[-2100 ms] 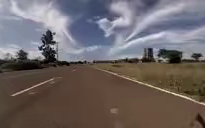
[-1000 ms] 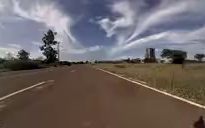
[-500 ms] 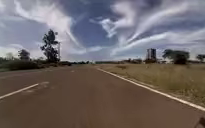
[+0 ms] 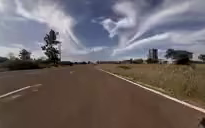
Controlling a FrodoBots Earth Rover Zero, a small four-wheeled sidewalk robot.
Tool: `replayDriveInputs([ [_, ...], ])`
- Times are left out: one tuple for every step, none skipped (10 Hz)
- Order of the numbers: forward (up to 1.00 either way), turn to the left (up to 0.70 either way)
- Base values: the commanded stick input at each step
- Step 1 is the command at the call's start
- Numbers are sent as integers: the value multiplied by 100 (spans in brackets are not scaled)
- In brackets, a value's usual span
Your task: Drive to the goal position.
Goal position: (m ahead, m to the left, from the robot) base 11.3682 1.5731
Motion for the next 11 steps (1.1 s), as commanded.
replayDriveInputs([
  [100,0],
  [100,0],
  [100,0],
  [100,0],
  [98,0],
  [98,0],
  [98,0],
  [98,0],
  [99,0],
  [99,0],
  [100,0],
])
